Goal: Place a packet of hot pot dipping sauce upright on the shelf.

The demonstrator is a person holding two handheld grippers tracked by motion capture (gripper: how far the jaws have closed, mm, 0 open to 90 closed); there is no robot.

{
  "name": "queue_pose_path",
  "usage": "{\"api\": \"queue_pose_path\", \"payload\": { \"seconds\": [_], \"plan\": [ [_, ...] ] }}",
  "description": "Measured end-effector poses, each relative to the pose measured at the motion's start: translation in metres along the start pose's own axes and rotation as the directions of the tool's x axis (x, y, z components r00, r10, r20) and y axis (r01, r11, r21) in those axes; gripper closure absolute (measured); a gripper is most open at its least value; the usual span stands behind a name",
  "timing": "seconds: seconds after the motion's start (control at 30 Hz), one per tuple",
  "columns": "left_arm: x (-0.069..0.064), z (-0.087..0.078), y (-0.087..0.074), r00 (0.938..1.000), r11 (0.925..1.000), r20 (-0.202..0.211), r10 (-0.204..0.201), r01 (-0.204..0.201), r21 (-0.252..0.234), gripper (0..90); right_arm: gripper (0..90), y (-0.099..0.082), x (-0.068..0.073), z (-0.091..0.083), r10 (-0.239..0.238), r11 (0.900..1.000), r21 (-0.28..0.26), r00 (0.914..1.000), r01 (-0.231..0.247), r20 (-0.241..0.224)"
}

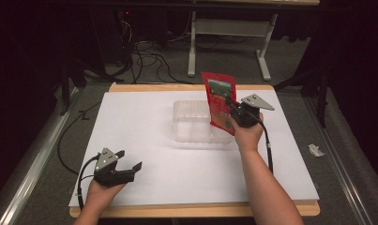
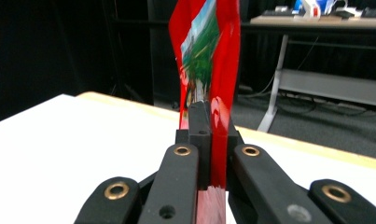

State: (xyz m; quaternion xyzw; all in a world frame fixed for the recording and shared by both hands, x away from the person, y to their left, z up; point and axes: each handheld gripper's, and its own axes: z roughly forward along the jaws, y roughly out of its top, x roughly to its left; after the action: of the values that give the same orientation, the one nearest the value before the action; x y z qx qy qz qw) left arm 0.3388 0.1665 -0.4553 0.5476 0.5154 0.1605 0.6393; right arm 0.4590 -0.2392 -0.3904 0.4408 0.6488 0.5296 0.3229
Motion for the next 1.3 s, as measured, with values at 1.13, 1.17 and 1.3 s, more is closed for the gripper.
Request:
{"api": "queue_pose_path", "payload": {
  "seconds": [1.13, 1.17, 1.3],
  "plan": [
    [0.0, -0.002, 0.0, 0.9997, 0.9997, 0.005, 0.022, -0.022, 0.011, 18.6, 88.1, 0.023, -0.018, 0.024, 0.063, 0.8618, 0.507, 0.986, 0.024, -0.154],
    [0.0, -0.002, 0.001, 0.9998, 0.9998, 0.004, 0.019, -0.019, 0.009, 18.6, 88.3, 0.022, -0.018, 0.023, 0.061, 0.8656, 0.5, 0.9869, 0.023, -0.15],
    [0.0, -0.002, 0.001, 1.0, 1.0, 0.006, 0.001, -0.001, 0.0, 18.6, 88.7, 0.022, -0.015, 0.015, 0.047, 0.8883, 0.459, 0.99, 0.019, -0.133]
  ]
}}
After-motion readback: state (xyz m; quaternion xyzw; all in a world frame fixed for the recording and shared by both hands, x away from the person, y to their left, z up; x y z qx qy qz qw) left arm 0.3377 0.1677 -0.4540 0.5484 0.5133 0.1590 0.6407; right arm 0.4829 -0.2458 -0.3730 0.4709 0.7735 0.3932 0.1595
